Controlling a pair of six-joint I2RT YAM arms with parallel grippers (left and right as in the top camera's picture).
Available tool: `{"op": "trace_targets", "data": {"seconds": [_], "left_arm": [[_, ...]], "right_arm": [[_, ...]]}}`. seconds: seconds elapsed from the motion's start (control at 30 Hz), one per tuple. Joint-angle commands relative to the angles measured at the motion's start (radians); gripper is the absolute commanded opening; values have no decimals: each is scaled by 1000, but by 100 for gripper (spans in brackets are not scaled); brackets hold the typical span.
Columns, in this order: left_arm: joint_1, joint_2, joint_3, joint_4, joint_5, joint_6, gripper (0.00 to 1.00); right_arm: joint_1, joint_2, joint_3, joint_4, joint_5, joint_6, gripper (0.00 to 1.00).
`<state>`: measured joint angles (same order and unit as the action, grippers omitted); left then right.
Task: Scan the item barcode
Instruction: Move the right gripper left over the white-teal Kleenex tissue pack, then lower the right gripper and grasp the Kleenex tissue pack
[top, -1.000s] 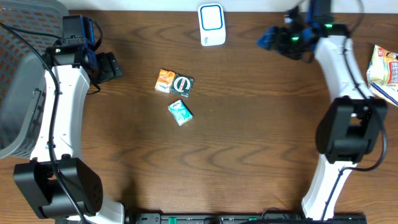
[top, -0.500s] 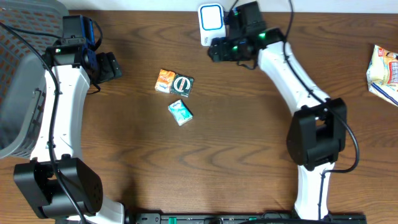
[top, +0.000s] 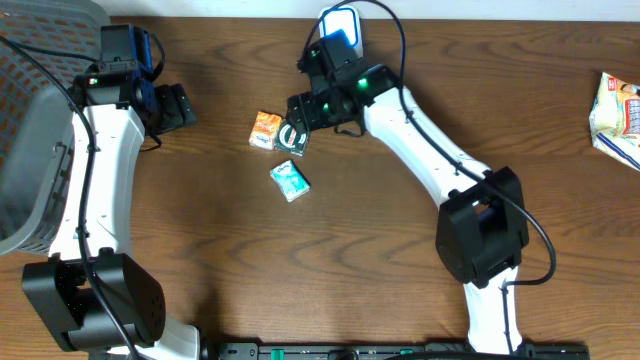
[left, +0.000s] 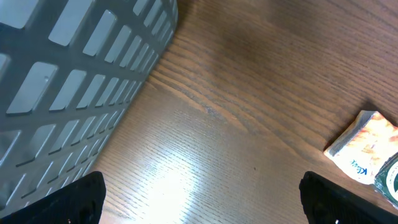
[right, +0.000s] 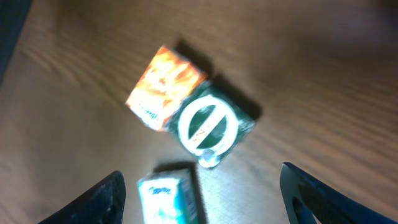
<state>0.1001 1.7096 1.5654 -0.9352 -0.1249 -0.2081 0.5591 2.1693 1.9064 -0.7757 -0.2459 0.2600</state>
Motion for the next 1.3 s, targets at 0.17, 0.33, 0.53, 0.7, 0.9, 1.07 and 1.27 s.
{"op": "trace_targets", "data": {"seconds": [0.17, 0.33, 0.53, 0.7, 0.9, 1.07, 1.27], "left_arm": [[2, 10, -5, -2, 2, 9, 98], [2, 10, -5, -2, 2, 9, 98], [2, 10, -5, -2, 2, 9, 98], [2, 10, -5, -2, 2, 9, 98], [2, 10, -5, -2, 2, 9, 98], [2, 10, -5, -2, 2, 9, 98], [2, 10, -5, -2, 2, 9, 98]], "right_arm": [[67, -7, 8, -83, 9, -12, 61], [109, -7, 8, -112, 9, -57, 45], [153, -7, 8, -115, 19, -90, 42], [180, -7, 8, -127, 47, -89, 40], [190, -7, 8, -151, 54, -90, 39], [190, -7, 8, -182, 92, -89, 38], [190, -7, 8, -209, 98, -105, 31]]}}
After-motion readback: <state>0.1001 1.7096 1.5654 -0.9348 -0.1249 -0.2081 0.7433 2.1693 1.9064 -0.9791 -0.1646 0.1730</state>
